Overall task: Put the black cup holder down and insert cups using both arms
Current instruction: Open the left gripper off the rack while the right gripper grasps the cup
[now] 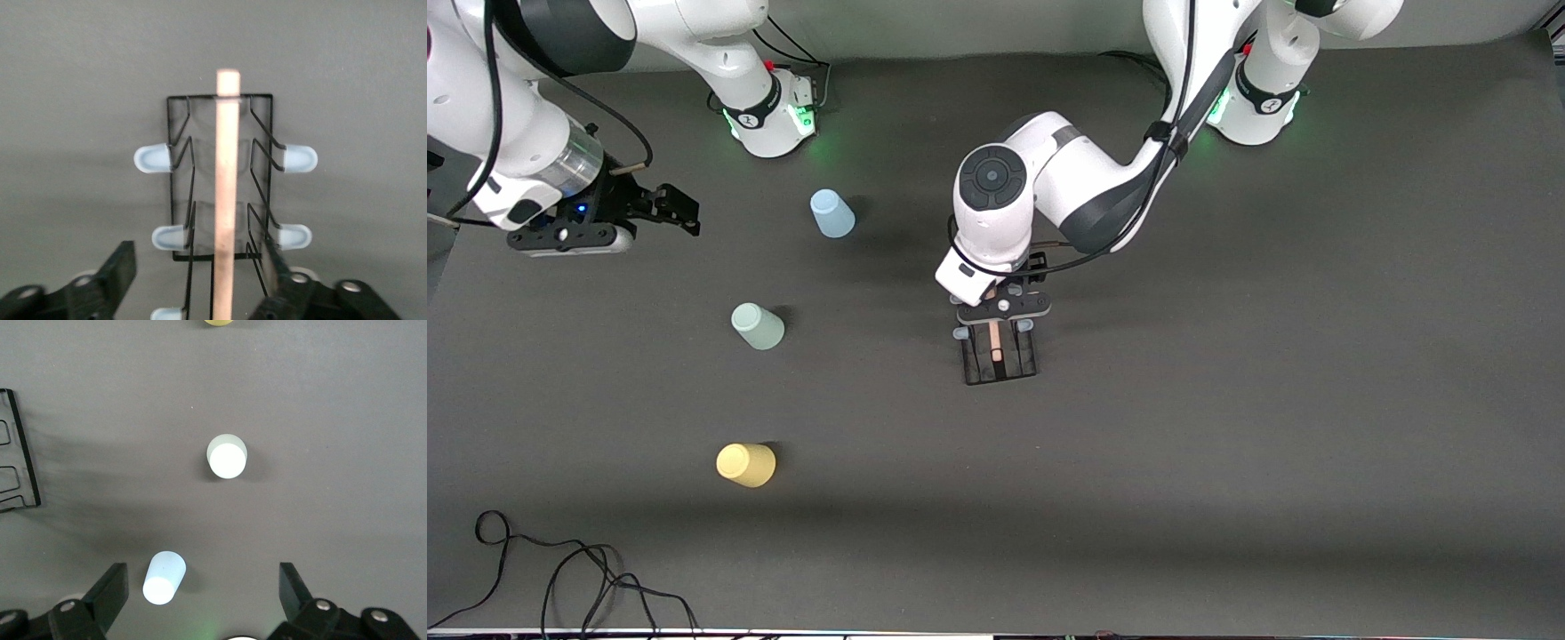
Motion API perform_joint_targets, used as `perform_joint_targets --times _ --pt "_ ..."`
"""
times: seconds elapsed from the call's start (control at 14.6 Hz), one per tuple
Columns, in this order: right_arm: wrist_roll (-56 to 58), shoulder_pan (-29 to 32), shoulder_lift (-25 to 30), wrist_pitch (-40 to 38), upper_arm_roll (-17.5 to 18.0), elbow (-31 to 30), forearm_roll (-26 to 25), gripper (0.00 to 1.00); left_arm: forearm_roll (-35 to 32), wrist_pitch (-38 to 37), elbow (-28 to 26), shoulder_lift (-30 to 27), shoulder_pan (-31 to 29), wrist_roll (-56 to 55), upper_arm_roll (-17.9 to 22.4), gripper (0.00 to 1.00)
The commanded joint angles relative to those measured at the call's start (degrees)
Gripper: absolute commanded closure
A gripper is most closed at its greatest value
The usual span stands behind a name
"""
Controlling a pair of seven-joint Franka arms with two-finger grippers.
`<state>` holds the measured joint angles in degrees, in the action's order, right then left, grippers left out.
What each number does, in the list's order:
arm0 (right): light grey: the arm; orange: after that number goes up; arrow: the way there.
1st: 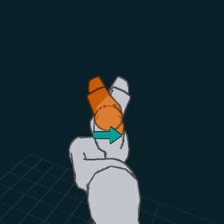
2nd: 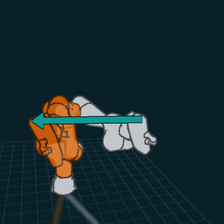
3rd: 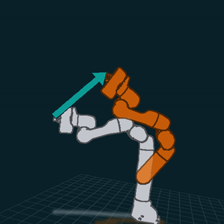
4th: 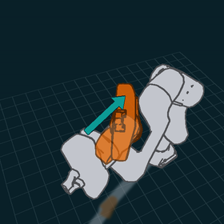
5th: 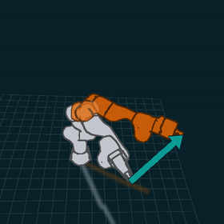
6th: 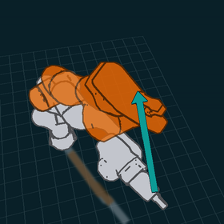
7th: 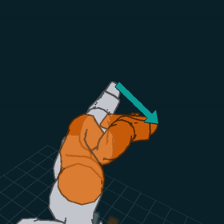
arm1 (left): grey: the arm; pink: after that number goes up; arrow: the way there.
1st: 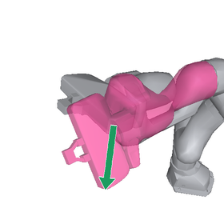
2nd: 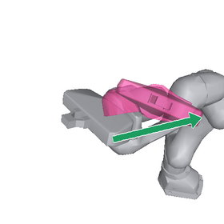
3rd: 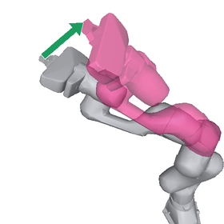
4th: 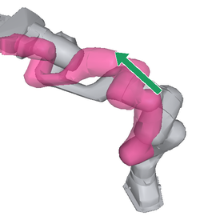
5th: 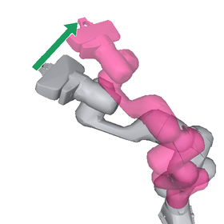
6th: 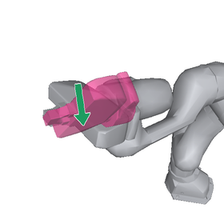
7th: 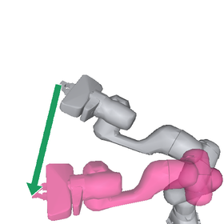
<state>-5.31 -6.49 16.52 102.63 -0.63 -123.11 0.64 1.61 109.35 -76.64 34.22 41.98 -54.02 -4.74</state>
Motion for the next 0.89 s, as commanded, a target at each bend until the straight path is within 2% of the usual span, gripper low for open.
perform_joint_targets --times 0.0,0.14,0.27,0.41,0.62,0.82 --pt "5.3 0.2 1.1 4.6 -3.1 -3.8 -0.9 0.0 -0.4 -10.9 0.3 -6.2 -4.9 4.3 0.4 0.01" --pt "6.4 0.3 0.1 9.7 -3.6 -7.2 -0.9 0.0 -0.5 -19.4 -0.1 -10.0 -9.8 12.1 0.6 0.01" --pt "6.4 0.2 -1.7 19.4 -3.5 -13.0 -0.9 0.0 -0.9 -24.4 -0.4 -13.5 -14.9 18.0 0.6 0.02" --pt "6.2 0.1 -6.3 29.2 -3.5 -17.1 -0.8 0.0 -1.2 -28.1 -2.5 -17.8 -21.7 26.3 0.6 0.03" --pt "5.5 -1.1 -14.7 41.3 -3.4 -19.4 -0.5 0.0 -1.3 -28.1 -8.9 -24.4 -31.8 38.9 0.7 0.03" --pt "5.2 -1.3 -22.0 50.4 -3.4 -19.7 -0.1 0.0 -3.7 -23.2 -13.4 -27.8 -39.9 48.9 0.7 0.02"
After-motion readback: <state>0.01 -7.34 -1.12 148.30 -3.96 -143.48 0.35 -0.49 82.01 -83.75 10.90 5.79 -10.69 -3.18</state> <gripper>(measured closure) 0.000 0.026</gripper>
